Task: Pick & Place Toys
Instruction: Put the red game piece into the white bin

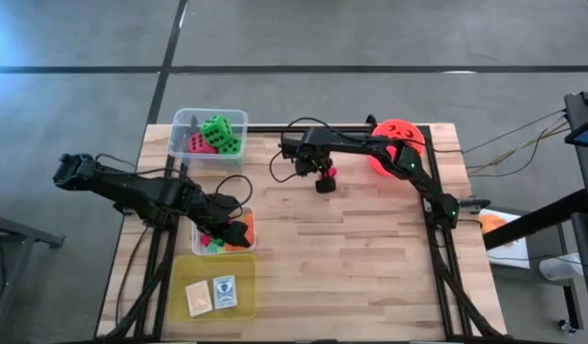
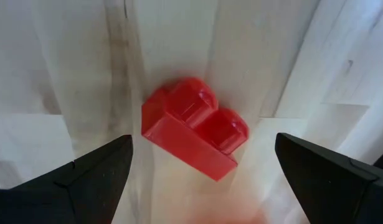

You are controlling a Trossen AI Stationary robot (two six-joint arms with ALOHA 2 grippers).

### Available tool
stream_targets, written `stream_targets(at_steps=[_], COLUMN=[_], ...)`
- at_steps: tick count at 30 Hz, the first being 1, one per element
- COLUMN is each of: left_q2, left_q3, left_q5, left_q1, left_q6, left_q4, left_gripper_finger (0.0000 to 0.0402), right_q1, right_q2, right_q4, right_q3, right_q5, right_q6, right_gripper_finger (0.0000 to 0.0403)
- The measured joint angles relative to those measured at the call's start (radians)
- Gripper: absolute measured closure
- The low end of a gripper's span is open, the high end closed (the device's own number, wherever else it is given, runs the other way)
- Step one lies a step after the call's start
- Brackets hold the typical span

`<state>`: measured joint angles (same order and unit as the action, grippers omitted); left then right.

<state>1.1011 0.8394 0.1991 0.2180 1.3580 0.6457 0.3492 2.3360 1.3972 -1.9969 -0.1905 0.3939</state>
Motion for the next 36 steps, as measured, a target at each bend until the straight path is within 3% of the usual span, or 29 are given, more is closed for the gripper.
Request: stream_targets(at_steps=[17, 20, 31, 36], left_q2=[0.0, 0.0, 0.0, 0.0], left_q3=[0.0, 0.0, 0.0, 0.0], left_q5=[0.0, 0.0, 0.0, 0.0], left_q1=[0.003, 0.004, 0.004, 0.004], left_q6=[0.001, 0.002, 0.004, 0.009], left_q4=[0.0, 0.0, 0.0, -0.001], left_gripper_finger=[0.0063, 0.0063, 0.0063, 0.0063], right_q1=[-0.013, -0.012, -0.011, -0.011], right_q2=[0.0, 0.0, -0.008, -0.011], right_q4=[-0.099, -0.103, -0.11, -0.108], right_q3=[0.104, 0.104, 0.11, 0.106], right_q5=[-0.027, -0.027, 0.005, 0.071], right_q6=[0.031, 0.033, 0.027, -0.017], right_gripper_finger=[0.0028, 0.0069, 0.0292, 0.0359])
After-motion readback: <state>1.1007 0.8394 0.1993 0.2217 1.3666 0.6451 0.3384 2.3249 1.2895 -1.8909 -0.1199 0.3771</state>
